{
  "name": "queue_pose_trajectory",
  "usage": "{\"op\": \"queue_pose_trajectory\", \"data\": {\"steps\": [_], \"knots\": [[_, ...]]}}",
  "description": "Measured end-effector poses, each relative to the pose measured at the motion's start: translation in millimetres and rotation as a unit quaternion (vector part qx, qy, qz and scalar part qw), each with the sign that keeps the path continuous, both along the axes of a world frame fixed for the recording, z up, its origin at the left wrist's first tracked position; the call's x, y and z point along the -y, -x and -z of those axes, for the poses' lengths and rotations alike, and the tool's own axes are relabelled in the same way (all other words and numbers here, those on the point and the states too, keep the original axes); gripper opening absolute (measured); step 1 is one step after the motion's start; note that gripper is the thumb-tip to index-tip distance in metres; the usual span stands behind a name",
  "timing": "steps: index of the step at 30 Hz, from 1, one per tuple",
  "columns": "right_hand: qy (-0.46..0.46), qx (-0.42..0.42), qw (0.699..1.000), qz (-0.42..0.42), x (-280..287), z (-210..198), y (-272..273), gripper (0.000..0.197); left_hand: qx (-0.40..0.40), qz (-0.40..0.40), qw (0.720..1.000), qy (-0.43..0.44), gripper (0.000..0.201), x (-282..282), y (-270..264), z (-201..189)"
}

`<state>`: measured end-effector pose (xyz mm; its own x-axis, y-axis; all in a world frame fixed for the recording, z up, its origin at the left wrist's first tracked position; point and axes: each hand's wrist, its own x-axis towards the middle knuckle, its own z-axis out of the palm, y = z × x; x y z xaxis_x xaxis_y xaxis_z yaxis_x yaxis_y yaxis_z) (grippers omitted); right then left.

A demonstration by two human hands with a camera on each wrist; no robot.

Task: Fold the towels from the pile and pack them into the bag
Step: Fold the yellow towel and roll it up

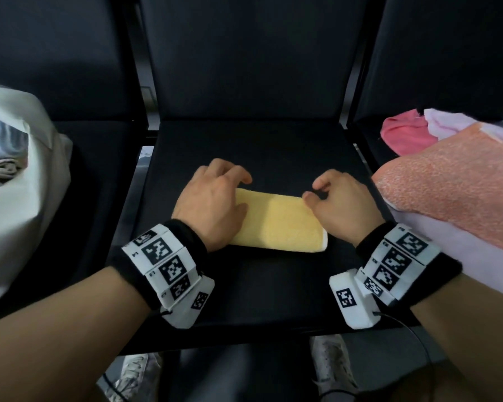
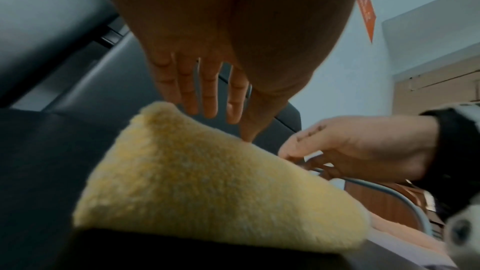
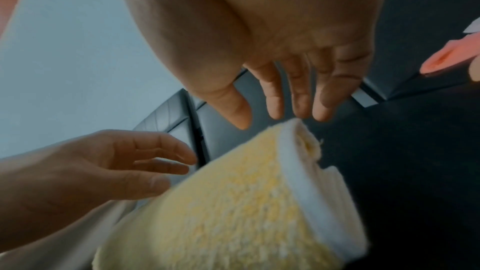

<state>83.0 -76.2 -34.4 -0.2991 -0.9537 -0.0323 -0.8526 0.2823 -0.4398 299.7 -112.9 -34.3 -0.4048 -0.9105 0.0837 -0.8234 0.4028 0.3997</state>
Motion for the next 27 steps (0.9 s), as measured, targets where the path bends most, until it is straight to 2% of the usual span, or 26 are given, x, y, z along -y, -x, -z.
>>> {"op": "queue_pose_trajectory", "data": {"steps": [3,5,8,10,14,21,27], "knots": [[0.047,-0.003,0.997,-0.059,-7.0,-6.4,-12.5,0.036,0.035,0.057,0.998,-0.018,0.05,-9.9,5.3,-1.5],[0.043,-0.013,0.992,-0.121,-12.9,-5.5,-24.3,0.042,0.067,0.084,0.994,-0.028,0.056,-13.3,7.9,2.7],[-0.034,-0.015,0.974,-0.223,-19.4,-0.4,-38.1,0.059,0.097,0.091,0.99,-0.051,0.062,-14.5,10.0,10.0],[-0.097,-0.016,0.962,-0.256,-22.2,3.4,-41.0,0.07,0.122,0.092,0.986,-0.07,0.069,-13.7,10.5,13.5],[-0.141,-0.061,0.951,-0.269,-23.7,8.4,-35.3,0.08,0.164,0.083,0.977,-0.11,0.082,-11.2,10.4,15.1],[-0.188,-0.087,0.947,-0.245,-19.5,10.8,-26.9,0.095,0.267,0.11,0.954,-0.078,0.088,-9.1,13.5,16.9],[-0.186,-0.096,0.949,-0.237,-18.9,10.6,-30.0,0.099,0.239,0.08,0.962,-0.1,0.09,-9.5,14.7,11.7]]}}
